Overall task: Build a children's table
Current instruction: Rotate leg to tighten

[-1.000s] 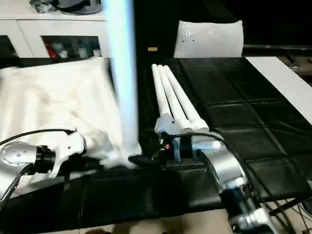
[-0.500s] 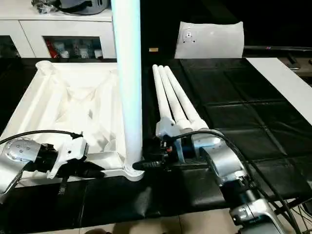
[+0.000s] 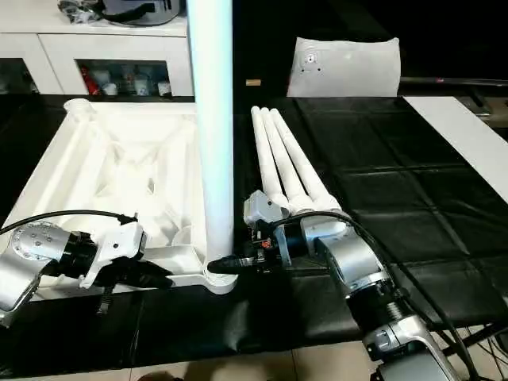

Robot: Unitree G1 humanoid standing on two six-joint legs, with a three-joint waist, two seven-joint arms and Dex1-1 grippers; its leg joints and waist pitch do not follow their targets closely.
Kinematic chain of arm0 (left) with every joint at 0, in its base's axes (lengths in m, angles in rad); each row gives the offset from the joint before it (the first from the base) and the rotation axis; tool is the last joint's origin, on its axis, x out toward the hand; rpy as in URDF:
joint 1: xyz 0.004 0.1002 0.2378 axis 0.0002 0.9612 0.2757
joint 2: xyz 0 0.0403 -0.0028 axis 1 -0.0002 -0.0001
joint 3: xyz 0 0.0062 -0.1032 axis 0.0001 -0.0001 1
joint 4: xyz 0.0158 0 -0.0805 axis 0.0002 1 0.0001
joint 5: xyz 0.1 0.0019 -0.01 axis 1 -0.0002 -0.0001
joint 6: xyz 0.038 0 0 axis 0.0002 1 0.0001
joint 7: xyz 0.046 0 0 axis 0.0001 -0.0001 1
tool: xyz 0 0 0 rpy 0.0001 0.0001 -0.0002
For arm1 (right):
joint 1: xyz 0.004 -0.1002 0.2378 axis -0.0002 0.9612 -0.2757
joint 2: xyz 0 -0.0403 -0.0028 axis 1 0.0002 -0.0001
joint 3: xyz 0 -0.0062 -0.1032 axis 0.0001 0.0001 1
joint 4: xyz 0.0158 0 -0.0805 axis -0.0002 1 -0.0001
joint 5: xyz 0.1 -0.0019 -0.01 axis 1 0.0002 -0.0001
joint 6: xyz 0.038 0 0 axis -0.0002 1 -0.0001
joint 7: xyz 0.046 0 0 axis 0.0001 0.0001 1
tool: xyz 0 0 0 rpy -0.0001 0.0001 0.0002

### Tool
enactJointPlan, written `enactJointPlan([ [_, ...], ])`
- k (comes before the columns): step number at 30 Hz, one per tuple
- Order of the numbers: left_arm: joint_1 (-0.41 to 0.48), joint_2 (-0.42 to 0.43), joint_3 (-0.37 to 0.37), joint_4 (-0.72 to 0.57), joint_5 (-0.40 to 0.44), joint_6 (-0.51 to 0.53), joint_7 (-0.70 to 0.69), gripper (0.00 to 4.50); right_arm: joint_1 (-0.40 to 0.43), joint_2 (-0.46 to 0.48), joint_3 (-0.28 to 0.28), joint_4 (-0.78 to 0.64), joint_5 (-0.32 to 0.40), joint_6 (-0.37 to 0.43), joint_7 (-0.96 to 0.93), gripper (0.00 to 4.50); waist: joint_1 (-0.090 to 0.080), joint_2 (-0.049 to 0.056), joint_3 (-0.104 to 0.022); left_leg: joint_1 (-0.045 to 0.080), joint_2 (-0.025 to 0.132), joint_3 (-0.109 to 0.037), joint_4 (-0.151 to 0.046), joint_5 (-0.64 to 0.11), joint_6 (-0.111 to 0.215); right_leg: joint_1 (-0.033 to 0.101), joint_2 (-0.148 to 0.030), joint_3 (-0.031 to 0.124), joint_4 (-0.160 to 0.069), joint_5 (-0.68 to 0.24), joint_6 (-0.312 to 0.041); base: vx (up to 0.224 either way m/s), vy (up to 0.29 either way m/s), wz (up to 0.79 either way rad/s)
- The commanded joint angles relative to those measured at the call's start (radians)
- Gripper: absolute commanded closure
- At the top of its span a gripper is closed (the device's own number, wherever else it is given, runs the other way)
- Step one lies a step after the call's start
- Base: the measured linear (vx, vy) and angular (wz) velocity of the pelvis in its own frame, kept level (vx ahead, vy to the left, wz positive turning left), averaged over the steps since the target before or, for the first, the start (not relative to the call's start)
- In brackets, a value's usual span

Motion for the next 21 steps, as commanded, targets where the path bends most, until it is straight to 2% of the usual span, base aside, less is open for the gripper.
enactJointPlan([
  [1, -0.009, -0.005, -0.017, -0.002, 0.007, -0.006, -0.008, 4.5, 0.001, -0.001, 0.007, -0.016, 0.018, 0.023, 0.026, 2.5, -0.007, 0.012, -0.051, 0.019, 0.05, -0.013, -0.082, -0.287, -0.015, 0.035, -0.073, 0.045, -0.074, -0.335, -0.186, 0.0, 0.0, 0.0],
  [3, -0.003, -0.012, -0.005, -0.008, 0.001, 0.014, 0.016, 4.5, 0.015, 0.002, 0.006, -0.031, 0.025, 0.034, 0.019, 2.52, -0.007, 0.012, -0.051, 0.019, 0.051, -0.013, -0.083, -0.289, -0.016, 0.034, -0.073, 0.045, -0.073, -0.336, -0.186, 0.0, 0.0, 0.0],
  [5, 0.009, -0.04, 0.023, -0.035, -0.002, 0.088, 0.104, 4.5, 0.047, 0.019, -0.008, -0.059, 0.025, 0.051, -0.045, 2.54, -0.006, 0.013, -0.051, 0.021, 0.053, -0.012, -0.083, -0.291, -0.023, 0.032, -0.073, 0.047, -0.071, -0.325, -0.189, 0.0, 0.0, 0.0],
  [6, 0.011, -0.045, 0.029, -0.041, -0.002, 0.104, 0.121, 4.5, 0.052, 0.023, -0.011, -0.064, 0.024, 0.054, -0.06, 2.54, -0.005, 0.011, -0.049, 0.021, 0.051, -0.014, -0.083, -0.304, -0.023, 0.032, -0.073, 0.045, -0.075, -0.349, -0.185, 0.0, 0.0, 0.0],
  [7, 0.014, -0.058, 0.041, -0.048, -0.006, 0.126, 0.15, 4.5, 0.057, 0.035, -0.016, -0.068, 0.018, 0.063, -0.092, 2.54, -0.006, 0.016, -0.048, 0.021, 0.049, -0.015, -0.084, -0.319, -0.027, 0.031, -0.073, 0.045, -0.077, -0.381, -0.176, 0.0, 0.0, 0.0],
  [8, 0.015, -0.064, 0.047, -0.051, -0.007, 0.136, 0.163, 4.5, 0.06, 0.041, -0.018, -0.07, 0.016, 0.067, -0.107, 2.54, -0.009, 0.014, -0.046, 0.02, 0.05, -0.016, -0.086, -0.326, -0.032, 0.031, -0.072, 0.046, -0.078, -0.39, -0.172, 0.0, 0.0, 0.0],
  [9, 0.032, -0.117, 0.091, -0.105, -0.019, 0.241, 0.278, 4.5, 0.072, 0.117, -0.045, -0.068, -0.023, 0.116, -0.292, 2.54, -0.012, 0.011, -0.043, 0.02, 0.048, -0.017, -0.087, -0.343, -0.039, 0.03, -0.073, 0.046, -0.082, -0.428, -0.16, 0.0, 0.0, 0.0],
  [10, 0.039, -0.147, 0.112, -0.129, -0.023, 0.289, 0.334, 4.5, 0.074, 0.151, -0.053, -0.061, -0.04, 0.13, -0.365, 2.54, -0.015, 0.011, -0.042, 0.02, 0.05, -0.018, -0.088, -0.35, -0.049, 0.03, -0.073, 0.046, -0.079, -0.437, -0.161, 0.0, 0.0, 0.0],
  [11, 0.042, -0.161, 0.121, -0.14, -0.025, 0.309, 0.358, 4.5, 0.075, 0.166, -0.057, -0.057, -0.047, 0.134, -0.396, 2.54, -0.026, 0.007, -0.038, 0.018, 0.044, -0.022, -0.089, -0.375, -0.06, 0.027, -0.075, 0.041, -0.087, -0.518, -0.139, 0.0, 0.0, 0.0],
  [12, 0.052, -0.206, 0.145, -0.175, -0.031, 0.37, 0.428, 4.5, 0.076, 0.212, -0.066, -0.047, -0.061, 0.155, -0.475, 2.54, -0.036, 0.005, -0.042, 0.02, 0.039, -0.027, -0.086, -0.381, -0.061, 0.03, -0.078, 0.036, -0.096, -0.588, -0.105, 0.0, 0.0, 0.0],
  [13, 0.058, -0.224, 0.153, -0.193, -0.029, 0.395, 0.455, 4.5, 0.076, 0.231, -0.068, -0.044, -0.061, 0.167, -0.499, 2.54, -0.049, 0.005, -0.039, 0.012, 0.039, -0.029, -0.086, -0.374, -0.054, 0.03, -0.078, 0.035, -0.1, -0.601, -0.094, 0.0, 0.0, 0.0],
  [14, 0.06, -0.236, 0.159, -0.201, -0.027, 0.408, 0.474, 4.5, 0.075, 0.242, -0.068, -0.041, -0.065, 0.168, -0.516, 2.54, -0.053, 0.006, -0.041, 0.013, 0.039, -0.029, -0.084, -0.374, -0.052, 0.029, -0.077, 0.035, -0.102, -0.605, -0.088, 0.0, 0.0, 0.0],
  [15, 0.067, -0.282, 0.179, -0.232, -0.019, 0.453, 0.539, 4.5, 0.066, 0.289, -0.076, -0.018, -0.08, 0.183, -0.593, 2.54, -0.058, 0.01, -0.042, 0.016, 0.038, -0.029, -0.081, -0.379, -0.044, 0.024, -0.076, 0.037, -0.104, -0.6, -0.087, 0.0, 0.0, 0.0],
  [16, 0.07, -0.317, 0.194, -0.255, -0.009, 0.484, 0.587, 4.5, 0.058, 0.323, -0.084, -0.002, -0.088, 0.195, -0.647, 2.54, -0.067, 0.007, -0.041, 0.015, 0.038, -0.028, -0.081, -0.382, -0.043, 0.021, -0.071, 0.036, -0.104, -0.587, -0.095, 0.0, 0.0, 0.0],
  [17, 0.07, -0.317, 0.194, -0.255, -0.009, 0.484, 0.587, 4.5, 0.058, 0.323, -0.084, -0.002, -0.088, 0.195, -0.647, 2.54, -0.071, 0.006, -0.041, 0.016, 0.036, -0.027, -0.08, -0.382, -0.04, 0.02, -0.071, 0.037, -0.108, -0.589, -0.094, 0.0, 0.0, 0.0],
  [18, 0.066, -0.412, 0.224, -0.307, 0.023, 0.55, 0.709, 4.5, 0.017, 0.411, -0.126, 0.063, -0.094, 0.227, -0.803, 2.54, -0.077, 0.006, -0.043, 0.016, 0.036, -0.028, -0.078, -0.379, -0.034, 0.02, -0.071, 0.037, -0.106, -0.582, -0.096, 0.0, 0.0, 0.0],
  [19, 0.064, -0.425, 0.227, -0.314, 0.028, 0.557, 0.725, 4.5, 0.01, 0.422, -0.131, 0.073, -0.094, 0.23, -0.82, 2.54, -0.089, 0.006, -0.041, 0.009, 0.037, -0.03, -0.081, -0.372, -0.039, 0.023, -0.068, 0.035, -0.104, -0.568, -0.102, 0.0, 0.0, 0.0],
  [20, 0.062, -0.449, 0.233, -0.324, 0.038, 0.568, 0.754, 4.5, -0.003, 0.44, -0.14, 0.092, -0.092, 0.237, -0.849, 2.54, -0.087, 0.007, -0.044, 0.011, 0.036, -0.032, -0.08, -0.368, -0.039, 0.025, -0.069, 0.033, -0.103, -0.562, -0.097, 0.0, 0.0, 0.0],
  [21, 0.051, -0.505, 0.239, -0.346, 0.056, 0.59, 0.827, 4.5, -0.038, 0.485, -0.168, 0.139, -0.106, 0.234, -0.945, 2.54, -0.091, 0.011, -0.046, 0.01, 0.036, -0.03, -0.079, -0.363, -0.035, 0.023, -0.068, 0.037, -0.099, -0.523, -0.105, 0.0, 0.0, 0.0],
])
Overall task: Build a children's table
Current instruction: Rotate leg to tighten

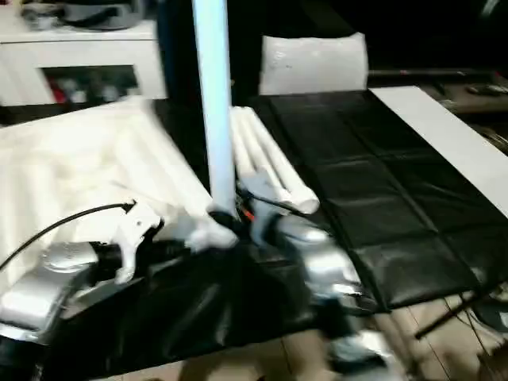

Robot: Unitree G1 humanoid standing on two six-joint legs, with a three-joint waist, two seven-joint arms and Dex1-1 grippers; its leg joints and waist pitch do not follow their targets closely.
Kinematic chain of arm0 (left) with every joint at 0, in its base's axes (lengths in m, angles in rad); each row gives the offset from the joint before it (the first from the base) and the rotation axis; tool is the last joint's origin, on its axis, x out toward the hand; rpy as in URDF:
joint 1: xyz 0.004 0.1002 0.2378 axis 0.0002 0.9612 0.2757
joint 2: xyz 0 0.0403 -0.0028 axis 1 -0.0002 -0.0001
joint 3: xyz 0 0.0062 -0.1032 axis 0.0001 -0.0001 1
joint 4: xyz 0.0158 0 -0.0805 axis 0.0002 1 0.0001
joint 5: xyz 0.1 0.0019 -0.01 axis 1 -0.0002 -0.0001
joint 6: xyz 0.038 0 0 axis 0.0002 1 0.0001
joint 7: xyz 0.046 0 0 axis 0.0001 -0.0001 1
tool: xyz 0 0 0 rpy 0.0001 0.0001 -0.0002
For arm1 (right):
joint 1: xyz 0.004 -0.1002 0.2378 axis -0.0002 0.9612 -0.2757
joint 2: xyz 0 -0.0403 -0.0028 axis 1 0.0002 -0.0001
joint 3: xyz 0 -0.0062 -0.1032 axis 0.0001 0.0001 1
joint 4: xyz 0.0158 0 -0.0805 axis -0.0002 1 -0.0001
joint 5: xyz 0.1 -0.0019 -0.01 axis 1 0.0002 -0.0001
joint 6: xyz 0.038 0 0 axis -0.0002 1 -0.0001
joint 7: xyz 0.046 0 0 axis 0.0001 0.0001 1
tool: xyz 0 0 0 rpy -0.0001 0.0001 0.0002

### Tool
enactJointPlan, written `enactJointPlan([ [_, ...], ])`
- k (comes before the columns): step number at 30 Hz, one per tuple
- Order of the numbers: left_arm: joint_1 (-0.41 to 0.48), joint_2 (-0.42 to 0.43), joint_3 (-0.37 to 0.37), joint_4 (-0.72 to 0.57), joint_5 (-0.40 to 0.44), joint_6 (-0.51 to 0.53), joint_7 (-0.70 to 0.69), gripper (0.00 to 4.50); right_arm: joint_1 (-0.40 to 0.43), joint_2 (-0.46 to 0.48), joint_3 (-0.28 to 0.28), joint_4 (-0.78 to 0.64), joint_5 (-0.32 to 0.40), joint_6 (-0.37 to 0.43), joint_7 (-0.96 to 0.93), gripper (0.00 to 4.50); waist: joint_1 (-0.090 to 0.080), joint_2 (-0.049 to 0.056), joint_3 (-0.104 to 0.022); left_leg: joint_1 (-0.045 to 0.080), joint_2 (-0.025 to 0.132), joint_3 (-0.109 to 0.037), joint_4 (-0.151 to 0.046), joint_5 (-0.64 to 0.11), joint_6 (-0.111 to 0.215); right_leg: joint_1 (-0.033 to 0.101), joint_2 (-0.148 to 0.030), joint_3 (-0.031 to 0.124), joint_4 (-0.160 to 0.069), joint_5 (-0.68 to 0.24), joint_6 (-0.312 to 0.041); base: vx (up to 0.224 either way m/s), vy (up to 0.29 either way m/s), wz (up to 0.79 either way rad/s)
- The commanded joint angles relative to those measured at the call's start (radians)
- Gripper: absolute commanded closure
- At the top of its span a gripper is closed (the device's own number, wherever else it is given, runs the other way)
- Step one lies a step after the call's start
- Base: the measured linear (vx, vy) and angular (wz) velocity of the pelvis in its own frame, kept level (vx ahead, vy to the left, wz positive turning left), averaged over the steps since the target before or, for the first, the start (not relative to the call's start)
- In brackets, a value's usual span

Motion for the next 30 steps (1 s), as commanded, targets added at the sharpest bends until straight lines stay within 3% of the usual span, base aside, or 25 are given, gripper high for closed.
enactJointPlan([
  [1, -0.058, -0.089, 0.033, -0.077, -0.007, -0.006, 0.137, 4.5, -0.008, 0.094, 0.039, 0.074, 0.028, 0.045, -0.047, 2.54, 0.003, 0.01, -0.048, 0.004, 0.038, -0.028, -0.079, -0.364, -0.032, 0.024, -0.065, 0.037, -0.099, -0.48, -0.122, 0.0, 0.0, 0.0],
  [2, -0.064, -0.114, 0.022, -0.091, 0.007, 0.012, 0.174, 4.5, -0.02, 0.119, 0.027, 0.088, 0.028, 0.031, -0.068, 2.54, 0.002, 0.009, -0.051, 0.004, 0.038, -0.026, -0.078, -0.359, -0.029, 0.026, -0.065, 0.038, -0.096, -0.455, -0.128, 0.0, 0.0, 0.0],
  [3, -0.067, -0.129, 0.005, -0.098, 0.013, 0.023, 0.192, 4.5, -0.029, 0.134, 0.02, 0.096, 0.022, 0.015, -0.091, 2.19, 0.005, 0.01, -0.054, -0.001, 0.038, -0.024, -0.077, -0.326, -0.022, 0.03, -0.064, 0.041, -0.089, -0.389, -0.14, 0.0, 0.0, 0.0],
  [7, -0.068, -0.128, -0.046, -0.096, 0.035, 0.032, 0.189, 4.5, -0.036, 0.15, -0.006, 0.112, 0.007, -0.004, -0.139, 1.95, 0.022, 0.011, -0.065, -0.013, 0.038, -0.013, -0.067, -0.124, 0.032, 0.047, -0.06, 0.042, -0.059, -0.062, -0.202, 0.041, -0.002, 0.03],
  [8, -0.069, -0.112, -0.051, -0.087, 0.049, 0.03, 0.181, 4.5, -0.031, 0.144, -0.008, 0.11, 0.002, -0.009, -0.145, 1.76, 0.025, 0.016, -0.065, -0.012, 0.037, -0.013, -0.066, -0.112, 0.037, 0.047, -0.061, 0.041, -0.057, -0.042, -0.208, 0.0, 0.0, 0.0],
  [9, -0.07, -0.093, -0.054, -0.077, 0.053, 0.018, 0.168, 4.5, -0.023, 0.132, 0.002, 0.097, -0.005, -0.016, -0.136, 1.76, 0.027, 0.016, -0.064, -0.012, 0.038, -0.012, -0.066, -0.106, 0.043, 0.049, -0.061, 0.041, -0.056, -0.025, -0.216, 0.0, 0.0, 0.0],
  [11, -0.07, -0.08, -0.055, -0.07, 0.058, 0.011, 0.161, 4.5, -0.015, 0.116, 0.014, 0.084, -0.022, -0.026, -0.132, 1.48, 0.028, 0.014, -0.062, -0.013, 0.038, -0.012, -0.068, -0.129, 0.038, 0.051, -0.062, 0.04, -0.06, -0.058, -0.219, 0.0, 0.0, 0.0],
  [13, -0.073, -0.039, -0.061, -0.043, 0.067, -0.033, 0.129, 4.5, 0.007, 0.073, 0.042, 0.052, -0.064, -0.038, -0.131, 1.32, 0.026, 0.023, -0.056, -0.008, 0.039, -0.013, -0.072, -0.184, 0.018, 0.046, -0.061, 0.04, -0.068, -0.137, -0.206, 0.0, 0.0, 0.0],
  [14, -0.078, -0.017, -0.057, -0.024, 0.062, -0.058, 0.115, 4.5, 0.027, 0.044, 0.042, 0.019, -0.069, -0.036, -0.116, 1.28, 0.024, 0.019, -0.055, -0.005, 0.038, -0.013, -0.073, -0.22, 0.004, 0.044, -0.061, 0.041, -0.074, -0.192, -0.189, 0.0, 0.0, 0.0],
  [16, -0.087, 0.006, -0.049, 0.005, 0.056, -0.087, 0.103, 4.5, 0.063, 0.016, 0.016, -0.056, -0.046, -0.031, -0.102, 1.04, 0.025, 0.021, -0.051, -0.002, 0.038, -0.015, -0.078, -0.273, -0.013, 0.042, -0.059, 0.042, -0.081, -0.263, -0.16, 0.0, 0.0, 0.0],
  [21, -0.103, 0.018, -0.027, 0.049, 0.052, -0.112, 0.118, 4.5, 0.112, -0.02, -0.009, -0.186, 0.006, -0.017, -0.065, 0.62, 0.027, 0.023, -0.052, -0.001, 0.039, -0.015, -0.079, -0.275, -0.018, 0.04, -0.057, 0.043, -0.082, -0.256, -0.15, 0.0, 0.0, 0.0],
  [22, -0.117, 0.011, 0.002, 0.073, 0.016, -0.126, 0.106, 4.23, 0.143, -0.054, -0.011, -0.284, 0.02, 0.006, -0.031, 0.53, 0.028, 0.029, -0.052, -0.003, 0.038, -0.017, -0.079, -0.271, -0.017, 0.043, -0.056, 0.043, -0.08, -0.248, -0.152, 0.0, 0.0, 0.0],
  [26, -0.13, -0.013, 0.036, 0.075, -0.037, -0.144, 0.092, 3.88, 0.166, -0.101, -0.001, -0.373, 0.016, 0.039, -0.001, 0.24, 0.033, 0.027, -0.054, -0.006, 0.037, -0.014, -0.073, -0.224, -0.003, 0.045, -0.061, 0.044, -0.079, -0.222, -0.169, 0.0, 0.0, 0.0],
  [27, -0.13, -0.013, 0.039, 0.072, -0.05, -0.166, 0.087, 3.77, 0.176, -0.114, 0.004, -0.402, 0.009, 0.082, -0.004, 0.14, 0.034, 0.028, -0.052, -0.007, 0.036, -0.014, -0.074, -0.229, -0.001, 0.046, -0.059, 0.043, -0.08, -0.237, -0.169, 0.0, 0.0, 0.0],
  [28, -0.129, -0.011, 0.048, 0.062, -0.052, -0.169, 0.093, 3.67, 0.183, -0.122, 0.012, -0.416, 0.013, 0.104, 0.006, 0.08, 0.033, 0.021, -0.053, -0.01, 0.036, -0.014, -0.073, -0.223, 0.0, 0.048, -0.06, 0.043, -0.079, -0.241, -0.167, 0.0, 0.0, 0.0],
  [30, -0.131, -0.009, 0.069, 0.047, -0.054, -0.163, 0.111, 3.57, 0.192, -0.132, 0.026, -0.431, 0.017, 0.122, 0.022, 0.02, 0.031, 0.025, -0.053, -0.009, 0.037, -0.015, -0.073, -0.229, 0.001, 0.046, -0.061, 0.043, -0.08, -0.258, -0.166, 0.0, 0.0, 0.0],
])
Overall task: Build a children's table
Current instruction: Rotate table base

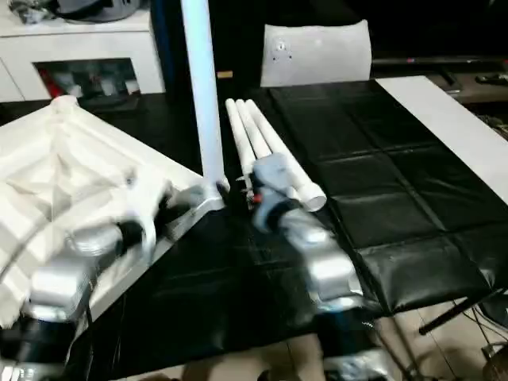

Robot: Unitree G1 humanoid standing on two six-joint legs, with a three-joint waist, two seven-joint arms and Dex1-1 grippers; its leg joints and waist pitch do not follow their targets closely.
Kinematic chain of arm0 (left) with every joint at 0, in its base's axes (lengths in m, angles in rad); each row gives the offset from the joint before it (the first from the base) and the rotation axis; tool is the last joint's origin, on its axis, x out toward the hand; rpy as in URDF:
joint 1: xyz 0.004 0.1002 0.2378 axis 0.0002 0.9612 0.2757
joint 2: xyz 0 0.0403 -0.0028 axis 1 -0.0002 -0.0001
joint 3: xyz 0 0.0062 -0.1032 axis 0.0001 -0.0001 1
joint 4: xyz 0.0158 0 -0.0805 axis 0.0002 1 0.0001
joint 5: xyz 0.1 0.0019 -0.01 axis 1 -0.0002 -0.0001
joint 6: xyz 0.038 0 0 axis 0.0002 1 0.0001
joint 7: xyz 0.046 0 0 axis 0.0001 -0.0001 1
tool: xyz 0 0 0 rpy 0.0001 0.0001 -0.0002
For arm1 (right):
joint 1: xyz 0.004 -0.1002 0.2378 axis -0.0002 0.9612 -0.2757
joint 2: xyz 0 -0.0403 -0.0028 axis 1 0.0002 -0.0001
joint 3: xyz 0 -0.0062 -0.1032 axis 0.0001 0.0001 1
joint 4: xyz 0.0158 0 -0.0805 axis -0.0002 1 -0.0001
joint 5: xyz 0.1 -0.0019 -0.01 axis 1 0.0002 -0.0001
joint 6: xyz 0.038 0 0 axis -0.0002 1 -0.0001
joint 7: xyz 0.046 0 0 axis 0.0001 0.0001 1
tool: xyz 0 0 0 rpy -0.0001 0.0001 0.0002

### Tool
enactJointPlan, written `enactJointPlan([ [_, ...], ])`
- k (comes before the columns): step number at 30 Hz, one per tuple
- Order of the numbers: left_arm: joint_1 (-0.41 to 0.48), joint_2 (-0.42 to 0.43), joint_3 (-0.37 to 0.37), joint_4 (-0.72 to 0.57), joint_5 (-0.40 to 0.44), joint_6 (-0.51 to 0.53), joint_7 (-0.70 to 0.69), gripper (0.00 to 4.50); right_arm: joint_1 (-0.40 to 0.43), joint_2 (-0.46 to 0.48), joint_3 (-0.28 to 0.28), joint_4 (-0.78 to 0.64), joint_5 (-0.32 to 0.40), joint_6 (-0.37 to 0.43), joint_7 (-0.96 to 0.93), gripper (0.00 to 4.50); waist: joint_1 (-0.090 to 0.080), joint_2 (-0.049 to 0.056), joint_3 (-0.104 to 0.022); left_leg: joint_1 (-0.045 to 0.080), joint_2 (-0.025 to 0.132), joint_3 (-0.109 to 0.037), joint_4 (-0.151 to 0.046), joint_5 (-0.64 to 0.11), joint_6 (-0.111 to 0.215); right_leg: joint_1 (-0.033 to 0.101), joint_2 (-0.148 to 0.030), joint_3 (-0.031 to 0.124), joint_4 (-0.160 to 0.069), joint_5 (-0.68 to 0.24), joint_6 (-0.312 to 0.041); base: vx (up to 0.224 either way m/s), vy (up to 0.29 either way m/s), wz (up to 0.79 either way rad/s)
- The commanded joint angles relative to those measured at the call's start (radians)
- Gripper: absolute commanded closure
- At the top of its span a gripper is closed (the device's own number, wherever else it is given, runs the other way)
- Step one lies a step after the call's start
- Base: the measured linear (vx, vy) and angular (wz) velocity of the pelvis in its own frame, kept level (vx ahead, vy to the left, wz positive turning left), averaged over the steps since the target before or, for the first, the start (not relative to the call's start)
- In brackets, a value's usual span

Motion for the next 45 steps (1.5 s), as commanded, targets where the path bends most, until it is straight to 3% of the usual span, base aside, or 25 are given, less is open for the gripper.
enactJointPlan([
  [1, -0.006, 0.002, 0.033, -0.017, -0.008, 0.01, 0.023, 3.57, 0.008, -0.006, 0.018, -0.028, 0.005, 0.028, 0.019, 0.02, 0.008, 0.011, -0.061, 0.003, 0.036, -0.015, -0.071, -0.223, 0.005, 0.055, -0.063, 0.043, -0.08, -0.262, -0.16, 0.0, 0.0, 0.0],
  [4, -0.004, 0.07, 0.118, -0.045, 0.037, 0.039, 0.108, 3.57, 0.038, -0.029, 0.09, -0.041, -0.002, 0.049, 0.051, 0.02, 0.006, 0.012, -0.059, 0.001, 0.035, -0.018, -0.073, -0.233, 0.003, 0.057, -0.06, 0.04, -0.079, -0.277, -0.151, 0.0, 0.0, 0.0],
  [5, 0.007, 0.113, 0.147, -0.062, 0.067, 0.051, 0.133, 3.57, 0.045, -0.042, 0.13, -0.044, -0.004, 0.056, 0.081, 0.02, 0.004, 0.006, -0.059, -0.001, 0.034, -0.018, -0.073, -0.231, 0.004, 0.057, -0.06, 0.04, -0.08, -0.28, -0.145, 0.0, 0.0, 0.0],
  [6, 0.008, 0.116, 0.149, -0.063, 0.068, 0.052, 0.134, 3.57, 0.045, -0.043, 0.132, -0.044, -0.004, 0.057, 0.083, 0.02, 0.003, 0.011, -0.059, 0.001, 0.035, -0.02, -0.072, -0.232, 0.003, 0.056, -0.062, 0.04, -0.079, -0.29, -0.141, 0.0, 0.0, 0.0],
  [7, 0.034, 0.177, 0.188, -0.097, 0.102, 0.089, 0.146, 3.57, 0.049, -0.041, 0.161, -0.041, 0.001, 0.069, 0.104, 0.02, 0.005, 0.006, -0.059, 0.007, 0.038, -0.018, -0.07, -0.239, 0.001, 0.05, -0.061, 0.041, -0.079, -0.298, -0.145, 0.0, 0.0, 0.0],
  [8, 0.062, 0.226, 0.215, -0.118, 0.127, 0.115, 0.146, 3.57, 0.045, -0.034, 0.173, -0.024, -0.004, 0.077, 0.107, 0.02, 0.004, 0.002, -0.057, 0.004, 0.038, -0.019, -0.073, -0.234, 0.003, 0.051, -0.062, 0.041, -0.078, -0.3, -0.146, 0.0, 0.0, 0.0],
  [10, 0.105, 0.294, 0.244, -0.145, 0.163, 0.144, 0.142, 3.84, 0.037, -0.026, 0.188, 0.001, -0.014, 0.085, 0.111, 0.0, 0.004, 0.012, -0.054, 0.011, 0.04, -0.019, -0.076, -0.253, -0.007, 0.041, -0.06, 0.042, -0.078, -0.322, -0.148, 0.0, 0.0, 0.0],
  [11, 0.12, 0.313, 0.25, -0.151, 0.174, 0.148, 0.138, 3.92, 0.034, -0.025, 0.193, 0.01, -0.018, 0.085, 0.113, 0.0, 0.005, 0.013, -0.053, 0.013, 0.041, -0.019, -0.075, -0.263, -0.009, 0.038, -0.06, 0.043, -0.079, -0.325, -0.15, 0.0, 0.0, 0.0],
  [12, 0.194, 0.396, 0.276, -0.176, 0.211, 0.181, 0.118, 3.92, 0.018, -0.018, 0.217, 0.05, -0.034, 0.077, 0.115, 0.0, 0.007, 0.01, -0.053, 0.01, 0.042, -0.023, -0.078, -0.275, -0.015, 0.041, -0.064, 0.042, -0.074, -0.338, -0.153, 0.0, 0.0, 0.0],
  [13, 0.196, 0.398, 0.277, -0.177, 0.212, 0.182, 0.117, 4.03, 0.017, -0.018, 0.217, 0.051, -0.034, 0.077, 0.115, 0.0, 0.008, 0.01, -0.049, 0.009, 0.041, -0.022, -0.081, -0.289, -0.017, 0.036, -0.064, 0.044, -0.078, -0.357, -0.145, 0.0, 0.0, 0.0],
  [14, 0.256, 0.446, 0.307, -0.188, 0.227, 0.205, 0.107, 4.03, 0.001, -0.012, 0.236, 0.086, -0.045, 0.07, 0.116, 0.0, 0.007, 0.008, -0.05, 0.012, 0.041, -0.022, -0.081, -0.294, -0.021, 0.035, -0.063, 0.044, -0.078, -0.358, -0.146, 0.0, 0.0, 0.0],
  [15, 0.285, 0.467, 0.317, -0.186, 0.236, 0.209, 0.101, 4.3, -0.009, -0.004, 0.241, 0.107, -0.047, 0.072, 0.116, 0.0, 0.009, 0.013, -0.049, 0.014, 0.042, -0.022, -0.082, -0.311, -0.026, 0.031, -0.063, 0.045, -0.079, -0.356, -0.147, 0.0, 0.0, 0.0],
  [17, 0.324, 0.491, 0.329, -0.178, 0.244, 0.214, 0.101, 4.33, -0.024, 0.001, 0.252, 0.136, -0.046, 0.075, 0.115, 0.0, 0.013, 0.014, -0.048, 0.02, 0.043, -0.023, -0.084, -0.345, -0.035, 0.025, -0.062, 0.046, -0.082, -0.362, -0.147, 0.0, 0.0, 0.0],
  [18, 0.36, 0.516, 0.327, -0.176, 0.249, 0.222, 0.095, 4.33, -0.038, 0.003, 0.267, 0.163, -0.055, 0.078, 0.117, 0.0, 0.02, -0.002, -0.046, 0.023, 0.044, -0.02, -0.085, -0.359, -0.034, 0.024, -0.061, 0.047, -0.086, -0.371, -0.142, 0.0, 0.0, 0.0],
  [22, 0.393, 0.531, 0.326, -0.193, 0.249, 0.25, 0.085, 4.44, -0.059, 0.011, 0.287, 0.211, -0.074, 0.076, 0.117, 0.0, 0.034, 0.006, -0.042, 0.027, 0.046, -0.025, -0.09, -0.396, -0.052, 0.018, -0.066, 0.05, -0.085, -0.387, -0.137, 0.0, 0.0, 0.0],
  [25, 0.413, 0.537, 0.313, -0.211, 0.237, 0.284, 0.068, 4.44, -0.089, 0.03, 0.298, 0.268, -0.083, 0.056, 0.123, 0.0, 0.033, -0.001, -0.042, 0.025, 0.045, -0.03, -0.093, -0.434, -0.066, 0.02, -0.066, 0.048, -0.083, -0.382, -0.135, 0.0, 0.0, 0.0],
  [33, 0.496, 0.594, 0.231, -0.277, 0.149, 0.365, -0.089, 4.44, -0.166, 0.105, 0.287, 0.453, -0.09, -0.041, 0.094, 0.0, 0.028, -0.004, -0.043, 0.019, 0.044, -0.03, -0.09, -0.409, -0.056, 0.021, -0.072, 0.053, -0.08, -0.379, -0.153, 0.0, 0.0, 0.0],
  [35, 0.523, 0.612, 0.213, -0.322, 0.088, 0.382, -0.167, 4.44, -0.194, 0.13, 0.266, 0.522, -0.093, -0.087, 0.062, 0.0, 0.022, -0.003, -0.043, 0.017, 0.045, -0.032, -0.092, -0.41, -0.061, 0.024, -0.073, 0.051, -0.076, -0.372, -0.162, 0.0, 0.0, 0.0],
  [38, 0.561, 0.655, 0.161, -0.386, 0.024, 0.359, -0.278, 4.44, -0.222, 0.155, 0.235, 0.594, -0.081, -0.119, 0.041, 0.0, 0.02, -0.006, -0.041, 0.023, 0.046, -0.027, -0.09, -0.425, -0.06, 0.017, -0.069, 0.052, -0.077, -0.37, -0.167, 0.0, 0.0, 0.0],
  [42, 0.589, 0.691, 0.114, -0.458, -0.045, 0.309, -0.389, 4.44, -0.248, 0.169, 0.222, 0.653, -0.082, -0.151, 0.02, 0.0, 0.021, -0.004, -0.036, 0.027, 0.046, -0.029, -0.092, -0.467, -0.065, 0.014, -0.071, 0.052, -0.084, -0.452, -0.142, 0.0, 0.0, 0.0],
  [45, 0.534, 0.664, 0.077, -0.518, -0.152, 0.309, -0.478, 4.44, -0.281, 0.183, 0.199, 0.719, -0.078, -0.194, -0.003, 0.0, 0.019, 0.001, -0.036, 0.031, 0.043, -0.03, -0.092, -0.492, -0.079, 0.012, -0.069, 0.05, -0.086, -0.474, -0.13, 0.0, 0.0, 0.0],
])
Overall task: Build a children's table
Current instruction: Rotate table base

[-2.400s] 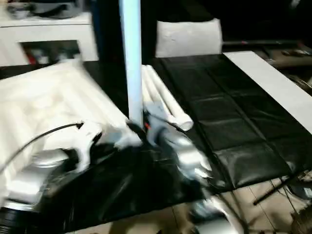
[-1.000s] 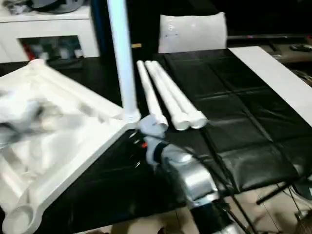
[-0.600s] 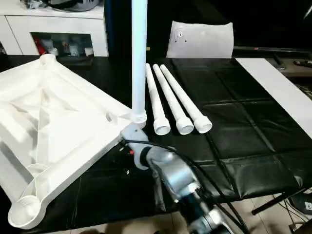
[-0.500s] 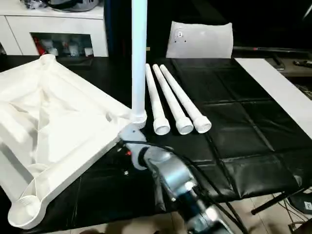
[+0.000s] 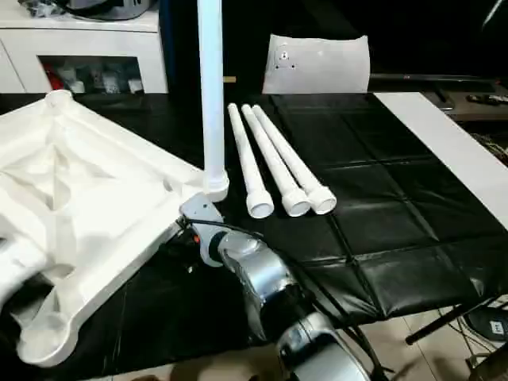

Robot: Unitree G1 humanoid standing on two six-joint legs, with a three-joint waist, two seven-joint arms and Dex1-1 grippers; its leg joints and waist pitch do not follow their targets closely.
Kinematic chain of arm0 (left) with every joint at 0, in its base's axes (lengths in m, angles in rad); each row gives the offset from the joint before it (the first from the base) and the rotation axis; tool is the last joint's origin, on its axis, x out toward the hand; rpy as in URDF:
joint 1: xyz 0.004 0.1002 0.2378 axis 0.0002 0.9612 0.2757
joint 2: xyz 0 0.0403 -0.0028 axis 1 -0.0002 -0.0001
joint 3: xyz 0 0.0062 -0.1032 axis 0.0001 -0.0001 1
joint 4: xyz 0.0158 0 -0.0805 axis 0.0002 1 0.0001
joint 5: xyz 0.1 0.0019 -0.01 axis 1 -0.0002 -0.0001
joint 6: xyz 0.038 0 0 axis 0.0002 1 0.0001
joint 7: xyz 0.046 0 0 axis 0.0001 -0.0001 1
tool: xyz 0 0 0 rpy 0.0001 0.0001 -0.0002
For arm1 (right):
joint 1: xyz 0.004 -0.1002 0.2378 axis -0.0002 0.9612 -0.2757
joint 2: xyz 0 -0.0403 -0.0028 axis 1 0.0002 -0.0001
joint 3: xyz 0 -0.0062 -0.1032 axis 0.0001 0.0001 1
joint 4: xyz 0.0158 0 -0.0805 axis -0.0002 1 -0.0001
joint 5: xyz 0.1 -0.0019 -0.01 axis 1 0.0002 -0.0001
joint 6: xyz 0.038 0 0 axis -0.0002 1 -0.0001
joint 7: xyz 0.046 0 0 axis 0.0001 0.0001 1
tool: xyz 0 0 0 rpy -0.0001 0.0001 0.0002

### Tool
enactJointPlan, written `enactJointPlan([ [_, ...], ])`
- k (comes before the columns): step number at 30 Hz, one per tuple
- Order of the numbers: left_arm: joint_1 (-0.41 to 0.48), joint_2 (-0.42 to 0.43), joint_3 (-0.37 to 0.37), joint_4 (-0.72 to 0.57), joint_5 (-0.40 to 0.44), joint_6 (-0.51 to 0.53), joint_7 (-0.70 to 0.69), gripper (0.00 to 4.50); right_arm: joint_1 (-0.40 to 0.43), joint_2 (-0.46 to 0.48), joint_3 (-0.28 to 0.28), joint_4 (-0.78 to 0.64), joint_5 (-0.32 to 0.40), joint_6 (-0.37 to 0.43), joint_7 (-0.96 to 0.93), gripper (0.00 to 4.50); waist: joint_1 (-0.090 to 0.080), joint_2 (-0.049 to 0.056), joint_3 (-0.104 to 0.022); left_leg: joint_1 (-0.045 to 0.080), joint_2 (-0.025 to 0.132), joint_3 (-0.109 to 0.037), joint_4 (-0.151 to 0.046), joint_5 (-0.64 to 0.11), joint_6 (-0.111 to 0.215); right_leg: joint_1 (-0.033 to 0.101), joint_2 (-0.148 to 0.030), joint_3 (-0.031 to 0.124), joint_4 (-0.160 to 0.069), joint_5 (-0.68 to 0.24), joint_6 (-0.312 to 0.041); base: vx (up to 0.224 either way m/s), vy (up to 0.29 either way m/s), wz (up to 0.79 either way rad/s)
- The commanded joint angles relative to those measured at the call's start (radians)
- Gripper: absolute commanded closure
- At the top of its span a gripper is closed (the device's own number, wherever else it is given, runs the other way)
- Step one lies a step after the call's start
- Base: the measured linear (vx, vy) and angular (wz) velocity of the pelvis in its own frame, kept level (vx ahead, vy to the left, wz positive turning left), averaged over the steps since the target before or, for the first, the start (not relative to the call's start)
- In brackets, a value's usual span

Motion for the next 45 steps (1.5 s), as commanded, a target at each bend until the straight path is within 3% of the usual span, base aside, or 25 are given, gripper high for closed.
enactJointPlan([
  [1, -0.038, -0.036, -0.086, -0.083, -0.109, -0.014, -0.089, 4.44, -0.03, 0.019, -0.013, 0.035, 0.001, -0.029, -0.022, 0.0, -0.003, 0.045, -0.037, 0.026, 0.043, -0.031, -0.097, -0.499, -0.082, 0.013, -0.069, 0.047, -0.086, -0.463, -0.134, 0.0, 0.0, 0.0],
  [5, -0.149, -0.101, -0.144, -0.05, -0.118, -0.046, -0.073, 4.44, -0.063, 0.029, -0.038, 0.1, -0.002, -0.071, -0.027, 0.0, -0.006, 0.043, -0.045, 0.022, 0.041, -0.027, -0.095, -0.463, -0.088, 0.021, -0.067, 0.046, -0.077, -0.385, -0.15, 0.0, 0.0, 0.0],
  [6, -0.175, -0.119, -0.159, -0.035, -0.115, -0.055, -0.068, 4.44, -0.068, 0.029, -0.04, 0.107, -0.004, -0.077, -0.027, 0.0, -0.006, 0.048, -0.046, 0.023, 0.039, -0.025, -0.092, -0.451, -0.086, 0.022, -0.068, 0.048, -0.079, -0.375, -0.154, 0.0, 0.0, 0.0],
  [9, -0.222, -0.155, -0.185, 0.001, -0.094, -0.079, -0.051, 4.44, -0.075, 0.028, -0.043, 0.116, -0.005, -0.083, -0.028, 0.0, -0.01, 0.04, -0.05, 0.015, 0.038, -0.022, -0.088, -0.399, -0.076, 0.031, -0.069, 0.048, -0.074, -0.353, -0.159, 0.0, 0.0, 0.0],
  [10, -0.252, -0.176, -0.202, 0.036, -0.069, -0.107, -0.028, 4.44, -0.081, 0.028, -0.048, 0.125, -0.006, -0.089, -0.032, 0.0, -0.011, 0.04, -0.05, 0.018, 0.036, -0.019, -0.085, -0.388, -0.069, 0.026, -0.067, 0.049, -0.077, -0.351, -0.161, 0.0, 0.0, 0.0],
  [11, -0.287, -0.204, -0.218, 0.082, -0.037, -0.136, 0.004, 4.44, -0.086, 0.027, -0.052, 0.131, -0.008, -0.095, -0.037, 0.0, -0.01, 0.044, -0.051, 0.018, 0.036, -0.019, -0.083, -0.381, -0.072, 0.028, -0.067, 0.048, -0.074, -0.343, -0.164, 0.0, 0.0, 0.0],
  [15, -0.396, -0.279, -0.248, 0.238, 0.046, -0.227, 0.134, 4.44, -0.117, 0.024, -0.09, 0.15, -0.019, -0.126, -0.07, 0.0, -0.009, 0.043, -0.058, 0.013, 0.036, -0.018, -0.081, -0.33, -0.07, 0.039, -0.066, 0.045, -0.066, -0.267, -0.178, 0.0, 0.0, 0.0],
  [16, -0.412, -0.284, -0.257, 0.265, 0.063, -0.251, 0.152, 4.44, -0.126, 0.019, -0.103, 0.14, -0.016, -0.124, -0.078, 0.0, -0.012, 0.046, -0.059, 0.008, 0.036, -0.018, -0.082, -0.314, -0.069, 0.044, -0.064, 0.044, -0.064, -0.244, -0.182, 0.0, 0.0, 0.0],
  [20, -0.439, -0.324, -0.249, 0.32, 0.081, -0.275, 0.213, 4.44, -0.172, -0.003, -0.155, 0.078, 0.007, -0.092, -0.112, 0.0, -0.014, 0.049, -0.063, 0.012, 0.038, -0.016, -0.079, -0.278, -0.064, 0.045, -0.063, 0.043, -0.057, -0.183, -0.199, 0.0, 0.0, 0.0],
  [21, -0.442, -0.34, -0.241, 0.334, 0.083, -0.283, 0.229, 4.44, -0.189, -0.011, -0.171, 0.069, 0.014, -0.086, -0.118, 0.0, -0.013, 0.055, -0.064, 0.01, 0.039, -0.015, -0.077, -0.253, -0.061, 0.048, -0.064, 0.042, -0.052, -0.142, -0.211, 0.0, 0.0, 0.0],
  [22, -0.443, -0.342, -0.239, 0.344, 0.093, -0.297, 0.24, 4.44, -0.208, -0.018, -0.185, 0.073, 0.018, -0.08, -0.13, 0.0, -0.013, 0.051, -0.063, 0.01, 0.038, -0.013, -0.077, -0.239, -0.054, 0.048, -0.061, 0.041, -0.052, -0.122, -0.219, 0.0, 0.0, 0.0],
  [24, -0.442, -0.346, -0.227, 0.355, 0.091, -0.321, 0.244, 4.27, -0.245, -0.034, -0.209, 0.099, 0.025, -0.074, -0.142, 0.0, -0.011, 0.053, -0.063, 0.011, 0.036, -0.011, -0.075, -0.236, -0.051, 0.048, -0.061, 0.041, -0.053, -0.131, -0.224, 0.0, 0.0, 0.0],
  [28, -0.421, -0.347, -0.186, 0.298, 0.047, -0.316, 0.242, 3.96, -0.341, -0.063, -0.26, 0.203, 0.024, -0.036, -0.208, 0.0, -0.002, 0.05, -0.058, 0.015, 0.038, -0.011, -0.076, -0.28, -0.067, 0.044, -0.064, 0.04, -0.055, -0.21, -0.215, 0.0, 0.0, 0.0],
  [29, -0.411, -0.349, -0.174, 0.272, 0.034, -0.31, 0.24, 3.71, -0.365, -0.07, -0.274, 0.234, 0.033, -0.029, -0.215, 0.0, -0.003, 0.048, -0.057, 0.015, 0.038, -0.011, -0.076, -0.288, -0.068, 0.043, -0.063, 0.04, -0.057, -0.224, -0.21, 0.0, 0.0, 0.0],
  [30, -0.385, -0.359, -0.143, 0.205, -0.004, -0.278, 0.236, 3.64, -0.412, -0.086, -0.291, 0.298, 0.041, -0.032, -0.225, 0.0, -0.002, 0.041, -0.059, 0.016, 0.041, -0.011, -0.075, -0.298, -0.072, 0.042, -0.066, 0.039, -0.056, -0.233, -0.211, 0.0, 0.0, 0.0],
  [33, -0.355, -0.365, -0.106, 0.106, -0.052, -0.217, 0.232, 3.56, -0.459, -0.098, -0.33, 0.374, 0.059, -0.029, -0.268, 0.0, 0.002, 0.041, -0.057, 0.014, 0.04, -0.008, -0.073, -0.283, -0.069, 0.04, -0.065, 0.039, -0.053, -0.223, -0.208, 0.0, 0.0, 0.0],
  [34, -0.342, -0.364, -0.09, 0.056, -0.077, -0.178, 0.228, 3.29, -0.479, -0.104, -0.345, 0.41, 0.066, -0.036, -0.285, 0.0, 0.001, 0.028, -0.056, 0.012, 0.039, -0.006, -0.074, -0.284, -0.062, 0.04, -0.063, 0.038, -0.056, -0.231, -0.203, 0.0, 0.0, 0.0],
  [36, -0.323, -0.357, -0.077, -0.01, -0.103, -0.131, 0.226, 3.19, -0.503, -0.111, -0.367, 0.456, 0.069, -0.045, -0.31, 0.0, 0.005, 0.035, -0.053, 0.01, 0.038, -0.006, -0.073, -0.276, -0.059, 0.039, -0.064, 0.038, -0.056, -0.244, -0.198, 0.0, 0.0, 0.0],
  [38, -0.321, -0.356, -0.076, -0.015, -0.105, -0.127, 0.226, 3.17, -0.505, -0.111, -0.37, 0.46, 0.071, -0.045, -0.312, 0.0, 0.005, 0.031, -0.051, 0.009, 0.038, -0.007, -0.073, -0.275, -0.057, 0.038, -0.063, 0.038, -0.055, -0.245, -0.194, 0.0, 0.0, 0.0],
  [39, -0.308, -0.351, -0.066, -0.068, -0.127, -0.09, 0.226, 2.88, -0.521, -0.116, -0.378, 0.496, 0.067, -0.044, -0.322, 0.0, 0.003, 0.023, -0.044, 0.007, 0.038, -0.005, -0.076, -0.284, -0.053, 0.034, -0.062, 0.038, -0.058, -0.261, -0.182, 0.0, 0.0, 0.0],
  [41, -0.301, -0.344, -0.061, -0.101, -0.141, -0.06, 0.227, 2.76, -0.535, -0.116, -0.397, 0.526, 0.075, -0.039, -0.329, 0.0, 0.004, 0.024, -0.044, 0.008, 0.038, -0.007, -0.076, -0.295, -0.056, 0.034, -0.064, 0.038, -0.057, -0.288, -0.176, 0.0, 0.0, 0.0],
  [42, -0.3, -0.343, -0.059, -0.117, -0.149, -0.044, 0.231, 2.74, -0.541, -0.118, -0.398, 0.54, 0.072, -0.042, -0.332, 0.0, 0.004, 0.019, -0.037, 0.006, 0.037, -0.008, -0.078, -0.31, -0.056, 0.031, -0.062, 0.038, -0.06, -0.313, -0.168, 0.0, 0.0, 0.0],
  [45, -0.302, -0.339, -0.045, -0.162, -0.172, 0.009, 0.245, 2.33, -0.556, -0.118, -0.415, 0.579, 0.074, -0.036, -0.338, 0.0, 0.005, 0.017, -0.032, 0.009, 0.039, -0.009, -0.079, -0.316, -0.062, 0.028, -0.062, 0.037, -0.059, -0.299, -0.169, 0.0, 0.0, 0.0],
])
